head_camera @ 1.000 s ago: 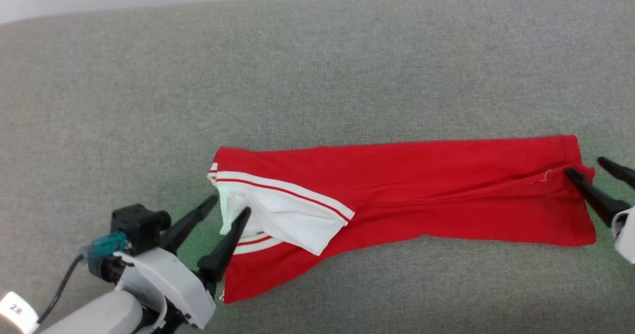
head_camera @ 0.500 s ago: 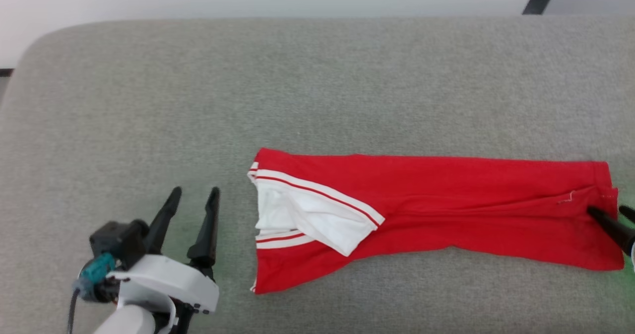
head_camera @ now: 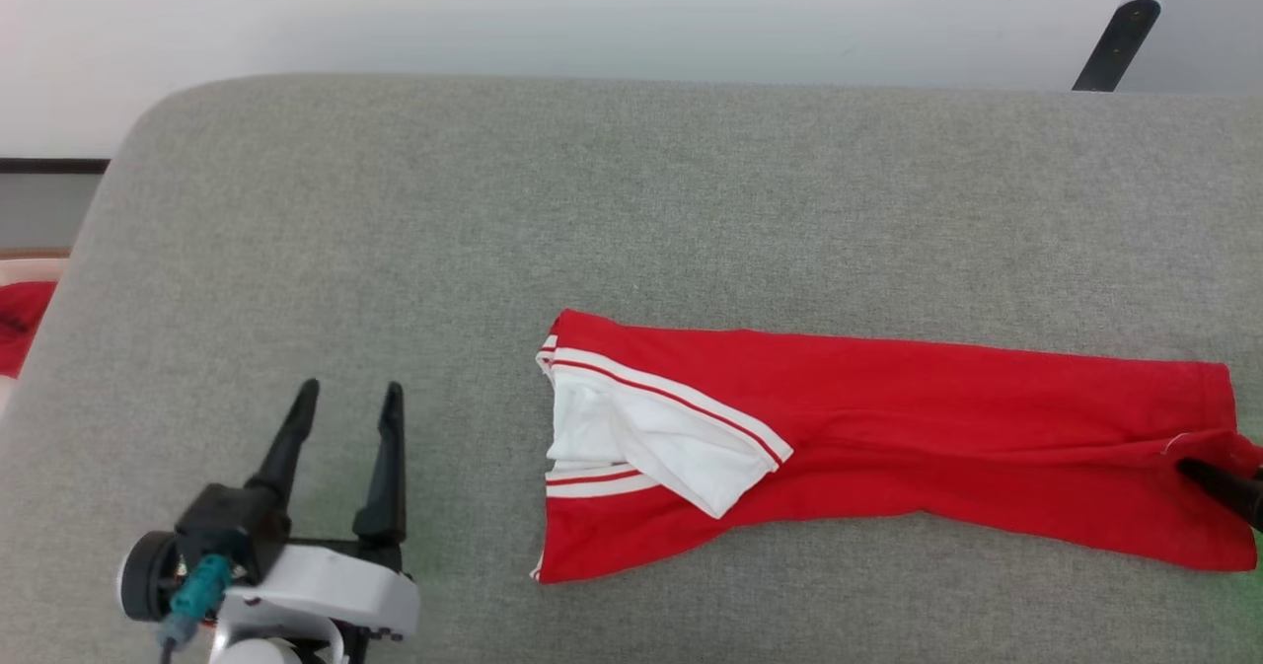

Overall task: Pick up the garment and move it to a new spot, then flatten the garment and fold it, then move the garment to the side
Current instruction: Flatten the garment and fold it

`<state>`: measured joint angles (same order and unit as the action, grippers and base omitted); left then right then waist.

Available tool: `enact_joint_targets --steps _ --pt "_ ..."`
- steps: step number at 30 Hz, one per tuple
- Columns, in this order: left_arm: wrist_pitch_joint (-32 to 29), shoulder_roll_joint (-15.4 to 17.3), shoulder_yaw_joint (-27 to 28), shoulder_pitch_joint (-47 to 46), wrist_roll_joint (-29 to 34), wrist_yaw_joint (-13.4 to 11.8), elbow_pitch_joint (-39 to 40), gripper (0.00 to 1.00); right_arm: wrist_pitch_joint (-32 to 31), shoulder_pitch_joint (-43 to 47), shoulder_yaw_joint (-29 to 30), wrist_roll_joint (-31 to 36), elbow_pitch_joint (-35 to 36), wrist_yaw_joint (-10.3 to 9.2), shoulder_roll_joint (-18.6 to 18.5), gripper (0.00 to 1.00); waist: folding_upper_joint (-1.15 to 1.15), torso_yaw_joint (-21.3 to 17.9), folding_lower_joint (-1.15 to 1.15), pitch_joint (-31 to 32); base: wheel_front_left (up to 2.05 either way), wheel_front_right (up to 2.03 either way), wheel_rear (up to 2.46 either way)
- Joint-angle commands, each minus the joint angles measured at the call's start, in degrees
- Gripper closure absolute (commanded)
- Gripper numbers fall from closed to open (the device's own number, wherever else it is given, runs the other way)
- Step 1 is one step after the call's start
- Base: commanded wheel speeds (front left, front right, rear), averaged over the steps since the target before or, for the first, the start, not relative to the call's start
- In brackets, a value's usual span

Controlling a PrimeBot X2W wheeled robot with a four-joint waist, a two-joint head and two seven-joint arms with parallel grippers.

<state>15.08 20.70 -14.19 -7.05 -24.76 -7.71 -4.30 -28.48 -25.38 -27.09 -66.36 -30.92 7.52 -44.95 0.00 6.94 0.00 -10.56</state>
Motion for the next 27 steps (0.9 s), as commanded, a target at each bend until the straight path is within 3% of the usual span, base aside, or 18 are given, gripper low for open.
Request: enact_joint_targets --steps 1,11,17,18,19,20,21,27 --pt "0.07 -0.36 0.34 0.44 0.96 0.49 -0.05 0.00 -0.69 -0.61 0.41 0.51 -0.57 -0.07 0.54 0.00 0.00 -0.06 0.00 -0.08 0.00 0.00 0.00" --pt "0.08 -6.50 3.01 -1.48 6.36 4.86 -1.96 0.00 -6.93 -3.83 2.15 6.11 -9.17 -0.12 5.83 0.00 0.00 1.21 0.00 -3.03 0.00 0.00 0.00" --pt "0.08 -9.20 4.55 -2.03 9.40 6.54 -2.90 0.00 -9.80 -2.63 1.37 9.02 -10.09 -0.15 7.67 0.00 0.00 2.45 0.00 -4.20 0.00 0.00 0.00" --pt "0.08 -9.58 4.83 -2.05 9.85 6.80 -2.98 0.00 -10.00 -2.28 1.43 9.14 -9.79 -0.15 7.90 0.07 0.00 2.56 0.00 -4.34 0.00 0.00 0.00" --pt "0.08 -9.96 5.18 -2.03 10.10 7.02 -3.03 0.00 -10.02 -2.04 1.58 9.25 -9.54 -0.15 8.01 0.50 0.00 2.64 0.00 -4.45 0.00 0.00 0.00" --pt "0.08 -10.35 5.55 -2.03 10.41 7.28 -3.08 0.00 -9.85 -1.85 1.86 9.40 -9.19 -0.15 8.06 0.84 0.00 2.69 0.00 -4.54 0.00 0.00 0.00" --pt "0.08 -10.65 5.87 -2.03 10.80 7.58 -3.13 0.00 -9.28 -1.67 2.31 9.60 -8.89 -0.15 8.07 1.00 0.00 2.73 0.00 -4.62 0.00 0.00 0.00" --pt "0.08 -11.96 8.07 -1.59 12.55 8.85 -3.59 0.00 -6.99 -1.45 5.71 10.40 -7.82 -0.13 7.73 1.00 0.00 1.85 0.00 -4.79 0.00 0.00 0.00"
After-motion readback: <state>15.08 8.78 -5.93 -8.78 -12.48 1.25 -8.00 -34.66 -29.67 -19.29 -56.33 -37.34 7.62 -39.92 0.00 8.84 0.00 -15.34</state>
